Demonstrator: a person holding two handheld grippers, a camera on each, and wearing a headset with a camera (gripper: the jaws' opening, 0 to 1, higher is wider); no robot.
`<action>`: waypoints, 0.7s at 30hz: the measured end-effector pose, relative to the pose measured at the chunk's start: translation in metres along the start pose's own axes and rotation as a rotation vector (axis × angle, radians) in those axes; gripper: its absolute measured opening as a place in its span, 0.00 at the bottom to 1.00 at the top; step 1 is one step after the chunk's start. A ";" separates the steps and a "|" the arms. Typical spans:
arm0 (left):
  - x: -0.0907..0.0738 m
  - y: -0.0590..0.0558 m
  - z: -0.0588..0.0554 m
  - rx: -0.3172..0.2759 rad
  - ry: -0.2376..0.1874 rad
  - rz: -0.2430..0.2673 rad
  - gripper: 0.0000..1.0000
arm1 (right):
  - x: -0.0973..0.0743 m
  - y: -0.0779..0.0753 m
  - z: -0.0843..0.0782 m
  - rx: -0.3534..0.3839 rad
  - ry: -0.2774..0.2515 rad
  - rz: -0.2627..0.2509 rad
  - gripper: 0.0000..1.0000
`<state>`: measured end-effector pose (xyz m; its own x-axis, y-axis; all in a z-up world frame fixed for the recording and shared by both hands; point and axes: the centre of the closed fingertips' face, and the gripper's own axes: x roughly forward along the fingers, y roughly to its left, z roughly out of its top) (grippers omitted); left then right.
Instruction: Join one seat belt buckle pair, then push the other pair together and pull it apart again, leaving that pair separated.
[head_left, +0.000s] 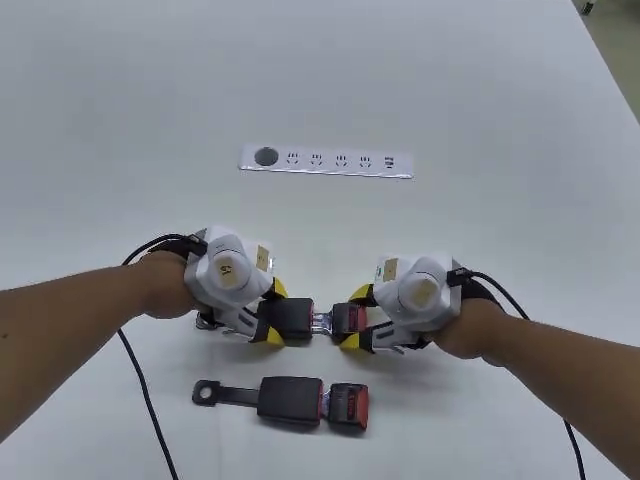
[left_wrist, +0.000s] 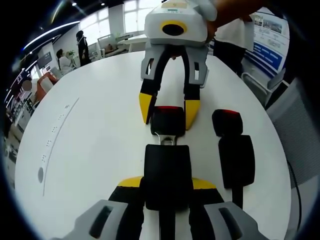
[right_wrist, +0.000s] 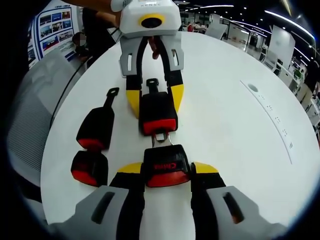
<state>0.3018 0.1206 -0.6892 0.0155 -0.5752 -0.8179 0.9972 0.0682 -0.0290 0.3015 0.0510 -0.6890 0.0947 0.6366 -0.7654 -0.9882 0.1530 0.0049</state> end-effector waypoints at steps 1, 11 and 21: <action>0.000 0.000 0.000 0.000 0.000 0.000 0.34 | -0.001 0.000 -0.001 0.001 0.000 0.000 0.33; 0.000 0.000 0.001 -0.002 -0.001 0.000 0.34 | -0.013 0.000 -0.013 0.014 0.000 -0.004 0.34; -0.001 0.000 0.000 -0.002 -0.002 0.000 0.34 | -0.017 -0.005 -0.025 0.019 0.005 -0.010 0.34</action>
<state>0.3019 0.1212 -0.6889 0.0160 -0.5771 -0.8165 0.9971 0.0702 -0.0300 0.3016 0.0204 -0.6918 0.1038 0.6312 -0.7686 -0.9847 0.1738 0.0098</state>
